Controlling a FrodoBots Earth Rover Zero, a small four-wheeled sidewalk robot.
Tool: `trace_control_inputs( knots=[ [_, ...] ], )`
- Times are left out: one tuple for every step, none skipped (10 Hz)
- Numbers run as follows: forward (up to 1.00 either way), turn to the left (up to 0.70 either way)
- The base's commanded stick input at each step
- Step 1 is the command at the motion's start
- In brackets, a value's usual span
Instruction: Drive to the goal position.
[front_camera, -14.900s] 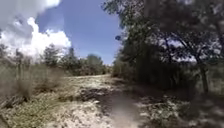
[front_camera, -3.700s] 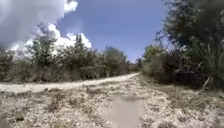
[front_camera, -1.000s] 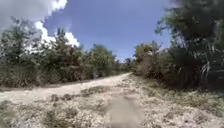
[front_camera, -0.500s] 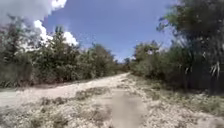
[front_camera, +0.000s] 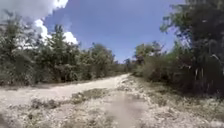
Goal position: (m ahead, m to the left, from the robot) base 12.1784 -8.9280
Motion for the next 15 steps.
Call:
trace_control_inputs(
  knots=[
    [0.5, 0.0],
    [0.5, 0.0],
    [0.5, 0.0],
    [0.5, 0.0],
    [0.5, 0.0],
    [0.5, 0.0],
    [0.5, 0.0],
    [0.5, 0.0],
    [0.5, 0.0],
    [0.5, 0.28],
    [0.5, 0.5],
    [0.5, 0.5],
    [0.5, 0.16],
    [0.5, 0.0],
    [0.5, 0.0]
  ],
)
